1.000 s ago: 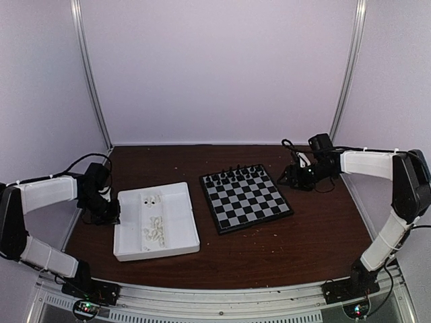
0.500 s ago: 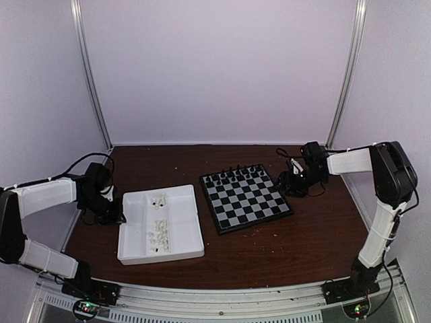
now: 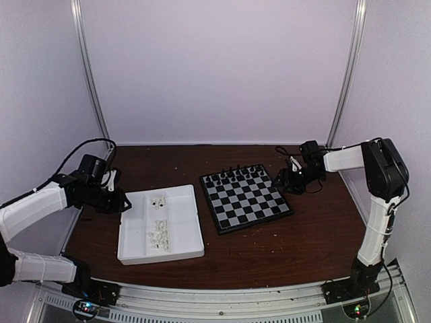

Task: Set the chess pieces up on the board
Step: Adjust the storage box at the center of the board, then pick up the chess piece from the storage box.

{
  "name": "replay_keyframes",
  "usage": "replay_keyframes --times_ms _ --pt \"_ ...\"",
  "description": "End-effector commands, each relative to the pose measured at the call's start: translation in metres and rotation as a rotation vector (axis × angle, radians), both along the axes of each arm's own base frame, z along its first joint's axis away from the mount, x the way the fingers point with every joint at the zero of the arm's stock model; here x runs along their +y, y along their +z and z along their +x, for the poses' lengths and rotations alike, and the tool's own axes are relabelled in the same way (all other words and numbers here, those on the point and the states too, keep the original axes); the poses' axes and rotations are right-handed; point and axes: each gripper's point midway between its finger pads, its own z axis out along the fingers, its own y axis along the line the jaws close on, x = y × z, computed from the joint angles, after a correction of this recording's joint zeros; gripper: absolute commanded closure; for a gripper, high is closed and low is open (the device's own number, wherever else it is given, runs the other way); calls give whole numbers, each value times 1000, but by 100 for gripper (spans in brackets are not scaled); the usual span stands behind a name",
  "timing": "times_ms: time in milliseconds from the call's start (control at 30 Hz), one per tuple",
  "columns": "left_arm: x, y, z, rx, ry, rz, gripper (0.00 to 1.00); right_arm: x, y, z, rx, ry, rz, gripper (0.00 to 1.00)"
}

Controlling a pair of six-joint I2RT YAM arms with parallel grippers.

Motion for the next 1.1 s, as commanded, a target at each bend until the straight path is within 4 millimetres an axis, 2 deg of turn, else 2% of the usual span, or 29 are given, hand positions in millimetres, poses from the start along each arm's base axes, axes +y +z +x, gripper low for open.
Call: replay_keyframes --times_ms 0,200,333,500,700,1067 --pt "-35 22 12 -111 -135 -41 73 10 -6 -5 31 27 19 30" --pt "-75 8 1 -70 -203 -54 74 18 -11 -12 47 53 19 30" --pt "-88 -5 -9 -39 -243 23 74 18 -12 -14 49 56 15 30" --pt "-89 -18 -17 5 -255 89 74 18 -10 -14 45 58 7 31" --pt "-75 -35 -16 55 -237 234 77 16 -6 -13 34 55 -1 30" --pt "-85 -59 -25 126 -297 296 81 13 -7 -15 36 53 -19 30"
